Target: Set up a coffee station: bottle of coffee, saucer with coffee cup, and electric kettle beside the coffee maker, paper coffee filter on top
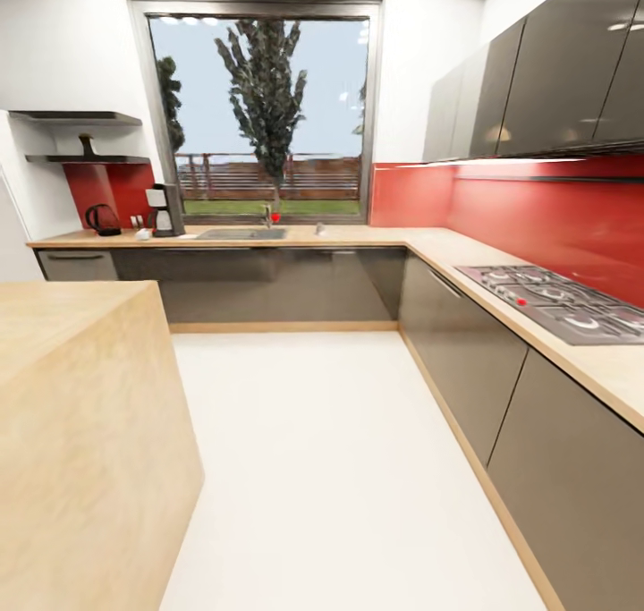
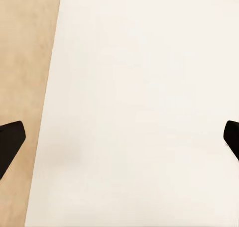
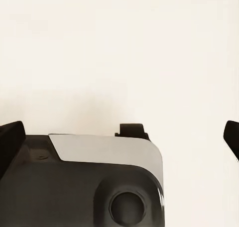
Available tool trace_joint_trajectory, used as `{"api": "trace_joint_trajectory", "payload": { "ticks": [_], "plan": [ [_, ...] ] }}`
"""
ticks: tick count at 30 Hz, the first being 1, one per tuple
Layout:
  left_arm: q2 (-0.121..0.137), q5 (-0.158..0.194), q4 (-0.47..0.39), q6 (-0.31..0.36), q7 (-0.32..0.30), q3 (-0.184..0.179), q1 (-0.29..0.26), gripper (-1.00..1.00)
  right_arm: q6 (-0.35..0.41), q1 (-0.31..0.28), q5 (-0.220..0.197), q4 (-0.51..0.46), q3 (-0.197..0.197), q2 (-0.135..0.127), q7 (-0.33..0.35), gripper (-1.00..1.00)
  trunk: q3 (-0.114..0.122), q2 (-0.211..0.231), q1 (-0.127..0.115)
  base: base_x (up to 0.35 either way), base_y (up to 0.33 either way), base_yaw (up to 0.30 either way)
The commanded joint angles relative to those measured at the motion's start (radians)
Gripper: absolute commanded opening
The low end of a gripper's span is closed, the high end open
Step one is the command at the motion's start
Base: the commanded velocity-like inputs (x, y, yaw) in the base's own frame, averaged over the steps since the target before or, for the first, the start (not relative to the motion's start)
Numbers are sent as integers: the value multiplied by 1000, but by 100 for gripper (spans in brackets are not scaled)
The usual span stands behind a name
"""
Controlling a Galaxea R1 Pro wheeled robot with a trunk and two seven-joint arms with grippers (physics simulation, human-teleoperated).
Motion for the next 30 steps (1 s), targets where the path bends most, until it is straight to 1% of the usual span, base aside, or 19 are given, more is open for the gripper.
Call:
{"api": "trace_joint_trajectory", "payload": {
  "ticks": [1,16,22,30],
  "plan": [
    [0,-5,1,-4,0,4,-1,100,-3,0,-1,0,0,0,1,100,-1,0,1,345,0,0],
    [0,-5,3,-5,-1,4,-1,100,-3,0,0,0,0,1,1,100,-1,0,1,345,0,0],
    [0,-5,31,-5,-1,7,-1,100,-3,0,1,0,0,1,1,100,-1,0,1,345,0,0],
    [0,-7,36,-6,-1,8,-1,100,-3,0,1,0,0,1,1,100,-1,0,1,345,0,0]
  ]
}}
